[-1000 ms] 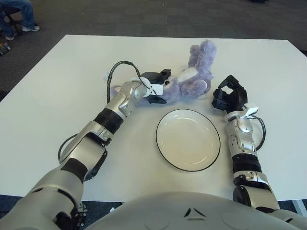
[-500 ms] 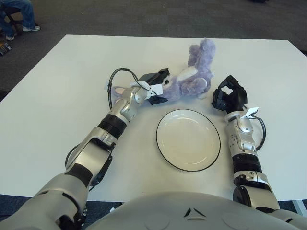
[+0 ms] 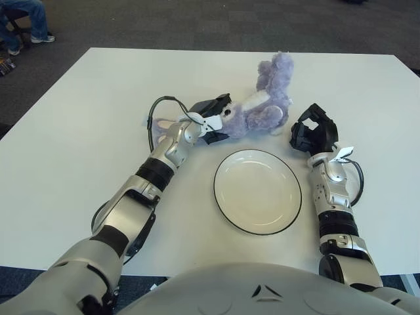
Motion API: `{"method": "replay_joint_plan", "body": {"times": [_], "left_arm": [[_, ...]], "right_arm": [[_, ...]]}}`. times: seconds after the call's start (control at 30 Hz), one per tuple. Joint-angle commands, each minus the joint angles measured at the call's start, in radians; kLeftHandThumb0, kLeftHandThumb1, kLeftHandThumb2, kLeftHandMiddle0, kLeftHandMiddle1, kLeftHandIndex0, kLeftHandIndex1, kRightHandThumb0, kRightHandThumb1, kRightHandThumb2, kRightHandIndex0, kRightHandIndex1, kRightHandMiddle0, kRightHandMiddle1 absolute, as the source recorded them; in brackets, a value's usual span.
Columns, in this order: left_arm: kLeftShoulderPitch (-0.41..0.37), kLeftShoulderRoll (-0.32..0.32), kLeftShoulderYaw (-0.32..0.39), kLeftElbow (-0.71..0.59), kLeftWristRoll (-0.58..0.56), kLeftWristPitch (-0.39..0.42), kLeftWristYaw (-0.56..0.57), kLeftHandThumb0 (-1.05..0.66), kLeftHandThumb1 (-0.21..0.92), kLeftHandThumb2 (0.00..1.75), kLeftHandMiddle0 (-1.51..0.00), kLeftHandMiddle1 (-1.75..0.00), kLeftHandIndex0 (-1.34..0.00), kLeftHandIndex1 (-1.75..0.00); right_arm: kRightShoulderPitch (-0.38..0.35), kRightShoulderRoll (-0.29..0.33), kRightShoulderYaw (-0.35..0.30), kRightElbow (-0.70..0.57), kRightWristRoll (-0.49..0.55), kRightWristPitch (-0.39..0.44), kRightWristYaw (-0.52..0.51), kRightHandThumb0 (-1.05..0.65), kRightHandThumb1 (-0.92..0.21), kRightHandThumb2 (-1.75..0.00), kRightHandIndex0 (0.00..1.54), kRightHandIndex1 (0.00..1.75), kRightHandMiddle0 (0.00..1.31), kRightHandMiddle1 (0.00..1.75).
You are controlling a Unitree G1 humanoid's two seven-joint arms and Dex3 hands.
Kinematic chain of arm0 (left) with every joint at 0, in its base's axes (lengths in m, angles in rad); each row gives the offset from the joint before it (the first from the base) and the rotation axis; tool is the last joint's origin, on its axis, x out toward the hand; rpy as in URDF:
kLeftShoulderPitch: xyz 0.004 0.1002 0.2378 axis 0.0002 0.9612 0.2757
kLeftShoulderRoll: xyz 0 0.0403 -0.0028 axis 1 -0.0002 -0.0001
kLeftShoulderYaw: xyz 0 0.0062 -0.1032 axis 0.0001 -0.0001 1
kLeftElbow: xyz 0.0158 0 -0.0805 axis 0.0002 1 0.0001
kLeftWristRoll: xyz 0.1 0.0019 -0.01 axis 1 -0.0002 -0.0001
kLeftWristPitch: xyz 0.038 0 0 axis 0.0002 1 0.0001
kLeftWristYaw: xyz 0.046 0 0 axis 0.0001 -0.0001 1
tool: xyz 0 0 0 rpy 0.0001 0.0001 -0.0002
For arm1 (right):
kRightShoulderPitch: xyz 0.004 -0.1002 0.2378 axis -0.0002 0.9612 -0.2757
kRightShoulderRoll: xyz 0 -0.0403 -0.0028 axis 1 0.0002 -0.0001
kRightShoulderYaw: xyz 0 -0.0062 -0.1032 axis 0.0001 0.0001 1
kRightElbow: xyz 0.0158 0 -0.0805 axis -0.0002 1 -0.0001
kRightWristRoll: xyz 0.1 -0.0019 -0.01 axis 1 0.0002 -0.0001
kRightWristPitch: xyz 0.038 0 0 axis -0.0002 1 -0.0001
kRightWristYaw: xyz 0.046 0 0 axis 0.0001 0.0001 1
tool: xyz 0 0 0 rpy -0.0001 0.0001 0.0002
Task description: Put the doll into the plate.
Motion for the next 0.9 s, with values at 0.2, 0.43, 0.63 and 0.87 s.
{"method": "replay_joint_plan", "body": {"times": [0.2, 0.43, 0.63, 0.87], "left_arm": [[0.042, 0.001, -0.013, 0.06, 0.0, -0.036, 0.028, 0.49, 0.26, 1.38, -0.65, -1.75, -0.94, -1.75], [0.042, 0.002, -0.009, 0.079, -0.006, -0.06, 0.046, 0.49, 0.26, 1.39, -0.65, -1.75, -0.94, -1.75], [0.047, 0.0, -0.005, 0.082, 0.0, -0.062, 0.083, 0.5, 0.23, 1.42, -0.68, -1.75, -0.93, -1.75], [0.045, 0.003, -0.017, 0.085, 0.034, -0.051, 0.147, 0.51, 0.2, 1.45, -0.7, -1.75, -0.92, -1.75]], "right_arm": [[0.02, -0.005, -0.009, 0.002, 0.017, 0.014, 0.006, -0.52, -0.21, -1.44, 1.29, 1.75, 0.7, 1.75], [0.019, -0.004, -0.011, 0.003, 0.022, 0.014, 0.007, -0.52, -0.21, -1.44, 1.29, 1.75, 0.7, 1.75], [0.019, -0.004, -0.011, 0.004, 0.023, 0.015, 0.007, -0.52, -0.21, -1.44, 1.29, 1.75, 0.7, 1.75], [0.019, -0.005, -0.011, 0.005, 0.018, 0.015, 0.003, -0.52, -0.22, -1.44, 1.28, 1.75, 0.7, 1.75]]}}
